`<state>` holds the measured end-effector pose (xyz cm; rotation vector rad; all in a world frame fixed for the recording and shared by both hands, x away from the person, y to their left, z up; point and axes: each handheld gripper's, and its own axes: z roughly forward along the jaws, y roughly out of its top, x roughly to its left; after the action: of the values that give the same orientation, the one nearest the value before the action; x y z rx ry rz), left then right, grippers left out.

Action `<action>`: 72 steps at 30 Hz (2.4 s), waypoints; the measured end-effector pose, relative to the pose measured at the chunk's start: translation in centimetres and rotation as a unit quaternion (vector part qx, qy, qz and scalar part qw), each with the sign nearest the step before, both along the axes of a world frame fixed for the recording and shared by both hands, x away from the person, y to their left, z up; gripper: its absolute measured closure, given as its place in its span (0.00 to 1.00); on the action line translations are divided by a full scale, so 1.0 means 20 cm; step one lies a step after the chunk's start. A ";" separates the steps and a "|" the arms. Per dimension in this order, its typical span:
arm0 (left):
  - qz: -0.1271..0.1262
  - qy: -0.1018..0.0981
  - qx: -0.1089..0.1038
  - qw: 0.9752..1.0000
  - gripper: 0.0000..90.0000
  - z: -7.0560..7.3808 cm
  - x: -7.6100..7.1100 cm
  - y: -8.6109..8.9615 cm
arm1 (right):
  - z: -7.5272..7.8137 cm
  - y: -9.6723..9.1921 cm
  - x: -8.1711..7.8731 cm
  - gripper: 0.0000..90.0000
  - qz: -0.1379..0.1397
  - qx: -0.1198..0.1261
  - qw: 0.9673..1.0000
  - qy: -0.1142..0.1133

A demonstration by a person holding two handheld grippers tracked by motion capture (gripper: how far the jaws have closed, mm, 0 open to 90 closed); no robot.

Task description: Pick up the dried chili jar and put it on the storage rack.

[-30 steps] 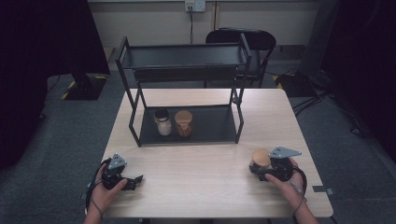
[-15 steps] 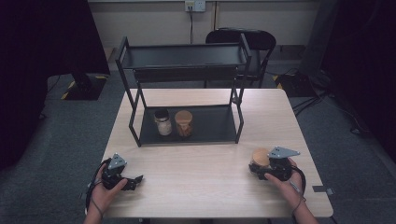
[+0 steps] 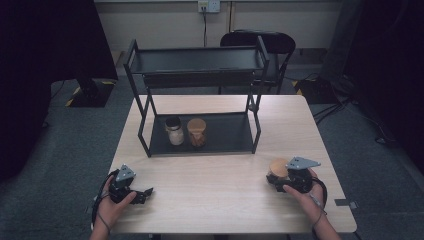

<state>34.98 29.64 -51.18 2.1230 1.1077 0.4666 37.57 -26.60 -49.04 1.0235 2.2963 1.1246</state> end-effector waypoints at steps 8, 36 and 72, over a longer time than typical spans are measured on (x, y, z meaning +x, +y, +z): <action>0.000 0.000 0.000 1.000 0.00 0.00 0.00 0.00 | 0.03 0.04 0.02 0.28 0.014 -0.011 1.000 -0.006; 0.000 0.000 0.000 1.000 0.00 0.00 0.00 0.00 | 0.08 0.18 0.11 0.28 0.040 -0.002 0.999 -0.001; -0.001 0.000 0.000 1.000 0.00 0.00 0.00 0.00 | 0.10 0.32 0.22 0.28 0.049 0.005 0.999 0.004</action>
<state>34.98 29.65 -51.18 2.1233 1.1061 0.4661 41.96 -20.30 -46.98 0.9298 2.3717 1.1727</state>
